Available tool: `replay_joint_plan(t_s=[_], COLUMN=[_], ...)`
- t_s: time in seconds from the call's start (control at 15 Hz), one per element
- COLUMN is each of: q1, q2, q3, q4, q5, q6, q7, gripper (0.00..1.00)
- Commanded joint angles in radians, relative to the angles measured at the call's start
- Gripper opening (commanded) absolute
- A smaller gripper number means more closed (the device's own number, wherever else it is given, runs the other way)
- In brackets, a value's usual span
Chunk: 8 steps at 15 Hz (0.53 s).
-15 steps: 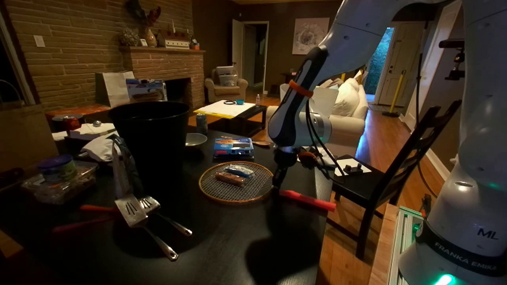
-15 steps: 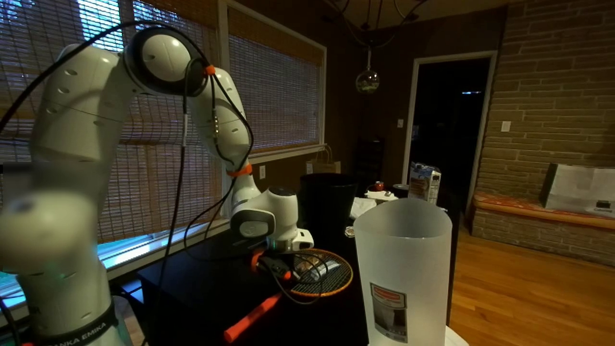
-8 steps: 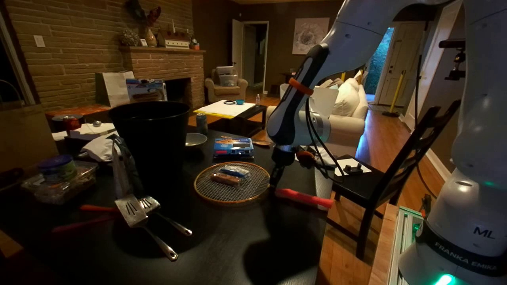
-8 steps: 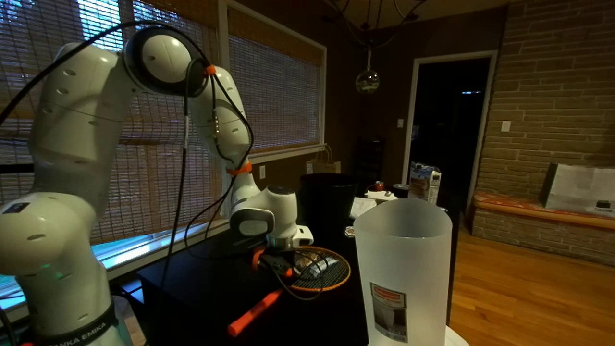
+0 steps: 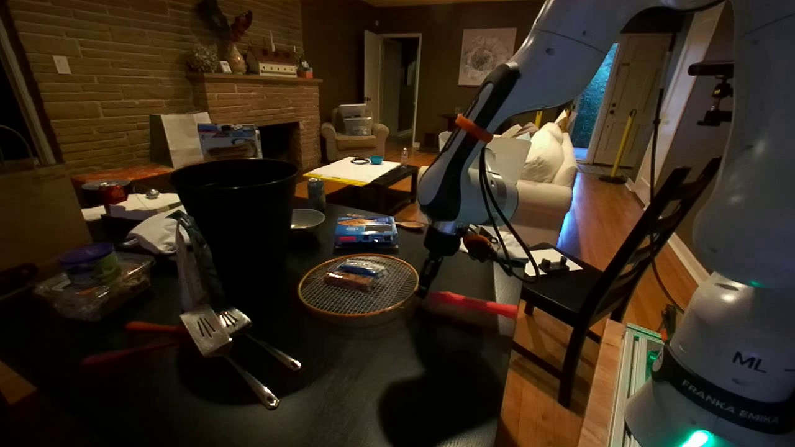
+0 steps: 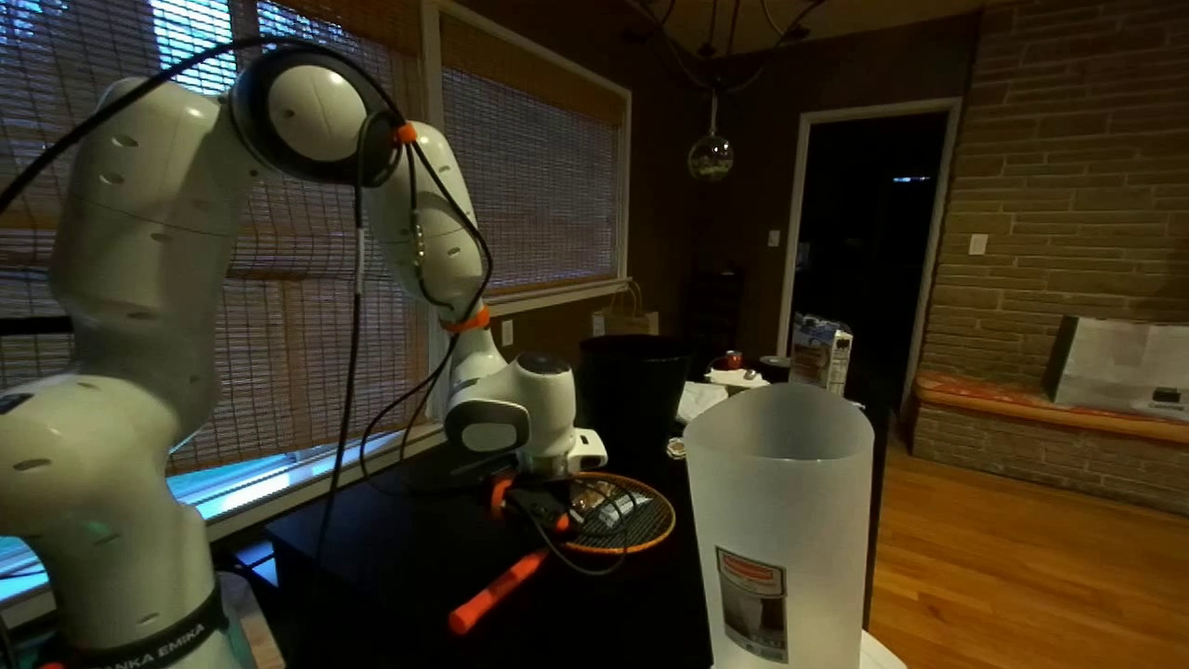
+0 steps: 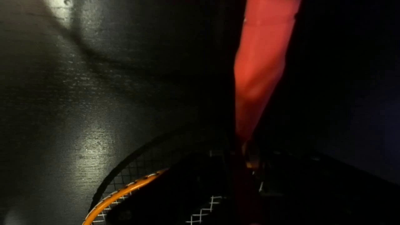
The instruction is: Use the tennis racket to move the object
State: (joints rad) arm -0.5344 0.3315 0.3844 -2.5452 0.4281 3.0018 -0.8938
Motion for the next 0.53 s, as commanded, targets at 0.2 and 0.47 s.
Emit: replay_joint_plan(t_s=[0.2,0.47], q1=[-0.058,-0.005], q2=[-0.02,-0.017], q3=[0.041,-0.032], q4=[-0.018,-0.031], q5=[0.0,-0.035], q6=[0.01,0.011], q7=[-0.015,0.024], gripper=[0.03,0.03])
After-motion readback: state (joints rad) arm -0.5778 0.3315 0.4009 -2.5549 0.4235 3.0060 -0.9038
